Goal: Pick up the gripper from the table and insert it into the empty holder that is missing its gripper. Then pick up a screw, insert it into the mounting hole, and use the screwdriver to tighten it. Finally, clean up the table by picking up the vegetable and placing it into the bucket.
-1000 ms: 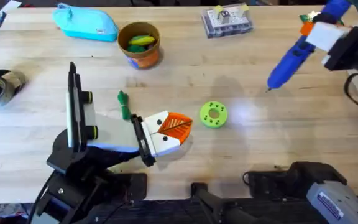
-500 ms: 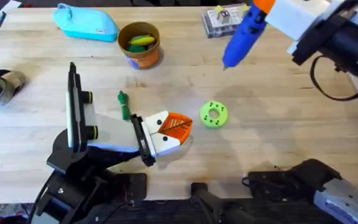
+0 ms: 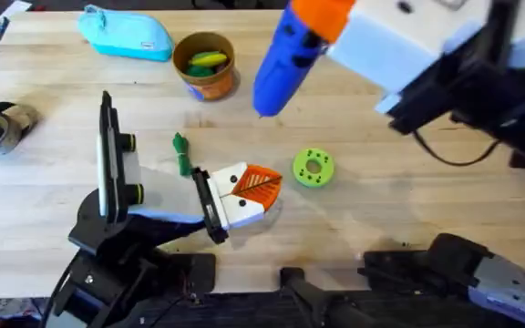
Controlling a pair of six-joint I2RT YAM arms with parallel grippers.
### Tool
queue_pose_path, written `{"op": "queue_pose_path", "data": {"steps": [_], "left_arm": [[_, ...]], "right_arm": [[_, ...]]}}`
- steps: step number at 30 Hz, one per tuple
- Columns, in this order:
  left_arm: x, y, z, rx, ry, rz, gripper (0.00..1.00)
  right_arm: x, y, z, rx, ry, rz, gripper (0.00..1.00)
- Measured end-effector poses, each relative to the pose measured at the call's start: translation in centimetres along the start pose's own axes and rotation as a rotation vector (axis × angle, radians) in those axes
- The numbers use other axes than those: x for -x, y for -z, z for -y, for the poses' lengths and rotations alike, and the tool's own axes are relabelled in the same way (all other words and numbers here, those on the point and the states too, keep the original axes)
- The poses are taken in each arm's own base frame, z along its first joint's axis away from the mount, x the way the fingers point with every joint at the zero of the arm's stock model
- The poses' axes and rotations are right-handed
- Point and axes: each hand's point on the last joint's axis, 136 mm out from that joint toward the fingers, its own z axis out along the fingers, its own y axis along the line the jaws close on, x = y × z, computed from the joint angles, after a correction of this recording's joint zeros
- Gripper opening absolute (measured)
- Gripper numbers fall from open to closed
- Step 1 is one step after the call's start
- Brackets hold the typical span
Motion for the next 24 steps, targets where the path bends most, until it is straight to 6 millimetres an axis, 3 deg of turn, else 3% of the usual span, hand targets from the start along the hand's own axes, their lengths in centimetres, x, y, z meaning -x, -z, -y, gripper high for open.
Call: {"op": "queue_pose_path", "data": {"steps": [10, 24], "left_arm": [[0.0, 0.0, 0.0, 0.0, 0.0, 0.0, 0.013], [0.0, 0.0, 0.0, 0.0, 0.0, 0.0, 0.013]], "right_arm": [[-2.7, -3.1, -5.5, 0.182, -0.107, -0.049, 0.079], [-4.3, -3.1, -5.8, 0.183, -0.136, -0.113, 0.067]]}}
